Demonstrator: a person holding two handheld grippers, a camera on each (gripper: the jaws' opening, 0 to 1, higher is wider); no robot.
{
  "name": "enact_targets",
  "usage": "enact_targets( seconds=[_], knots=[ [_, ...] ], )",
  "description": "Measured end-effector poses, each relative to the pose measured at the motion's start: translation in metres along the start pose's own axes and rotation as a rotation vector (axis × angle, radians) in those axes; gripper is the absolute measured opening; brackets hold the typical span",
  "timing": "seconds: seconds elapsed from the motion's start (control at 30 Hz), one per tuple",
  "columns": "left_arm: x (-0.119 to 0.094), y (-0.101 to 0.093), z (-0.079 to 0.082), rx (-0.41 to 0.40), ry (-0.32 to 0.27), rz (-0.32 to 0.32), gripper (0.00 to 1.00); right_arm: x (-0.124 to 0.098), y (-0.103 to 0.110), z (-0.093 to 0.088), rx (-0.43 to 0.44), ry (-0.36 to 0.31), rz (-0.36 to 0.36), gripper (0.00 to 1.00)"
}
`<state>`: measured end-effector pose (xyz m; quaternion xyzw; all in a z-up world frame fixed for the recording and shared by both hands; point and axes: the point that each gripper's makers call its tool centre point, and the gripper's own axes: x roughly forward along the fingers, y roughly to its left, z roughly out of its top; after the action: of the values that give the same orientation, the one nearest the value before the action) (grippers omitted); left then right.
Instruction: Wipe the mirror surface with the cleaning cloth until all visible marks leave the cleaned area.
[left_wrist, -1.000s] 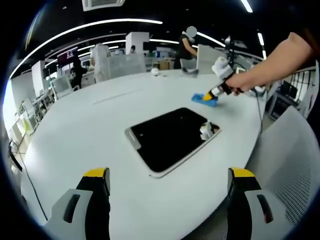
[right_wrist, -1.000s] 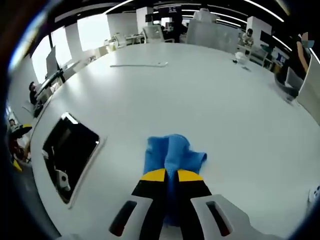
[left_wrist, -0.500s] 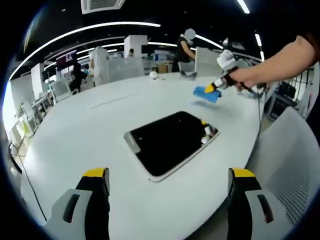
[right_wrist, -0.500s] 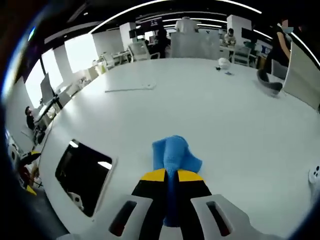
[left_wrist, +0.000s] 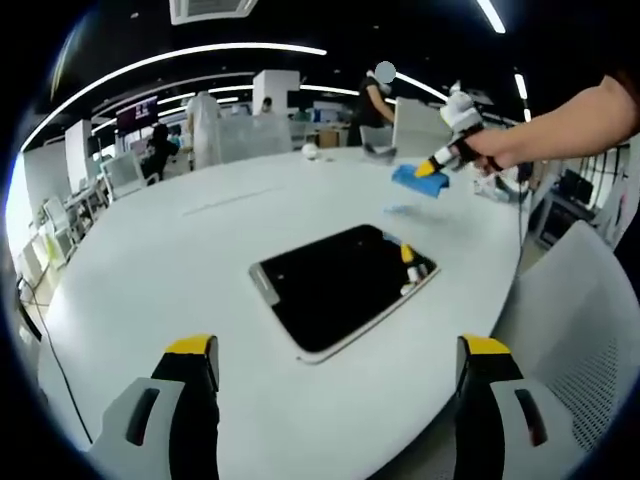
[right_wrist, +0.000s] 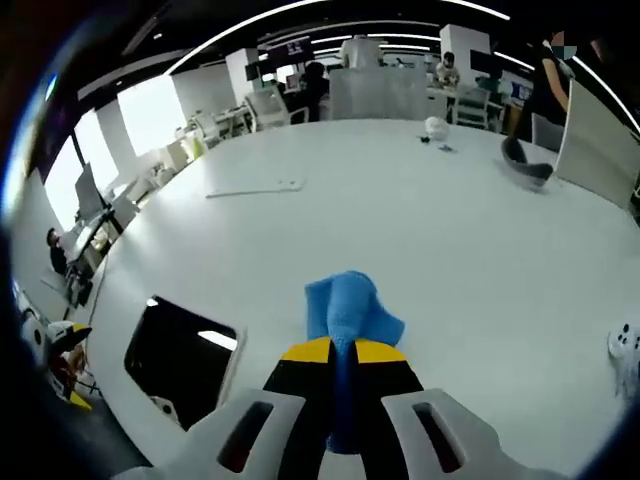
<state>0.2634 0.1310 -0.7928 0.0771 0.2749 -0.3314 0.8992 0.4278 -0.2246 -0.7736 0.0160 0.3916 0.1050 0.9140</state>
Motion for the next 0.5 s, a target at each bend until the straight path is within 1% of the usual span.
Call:
enact_targets(
  seconds=[0.1, 0.23, 0.33, 0.5],
  knots=[
    [-0.001, 0.002, 0.002, 0.026, -0.008, 0.015, 0.99, -0.001, 0.001, 0.000, 0.006, 0.001, -0.001, 0.01],
    [-0.001, 0.003, -0.001, 0.017, 0.005, 0.015, 0.99, 0.000, 0.006, -0.007, 0.025, 0.006, 0.005, 0.01],
    [-0.001, 0.004, 0.000, 0.010, 0.002, 0.020, 0.99, 0.000, 0.009, -0.015, 0.011, 0.021, 0.005, 0.01],
    [-0.001, 0.002, -0.002, 0.012, 0.008, 0.015, 0.99, 0.002, 0.010, -0.020, 0.019, 0.030, 0.004, 0.01]
  ],
)
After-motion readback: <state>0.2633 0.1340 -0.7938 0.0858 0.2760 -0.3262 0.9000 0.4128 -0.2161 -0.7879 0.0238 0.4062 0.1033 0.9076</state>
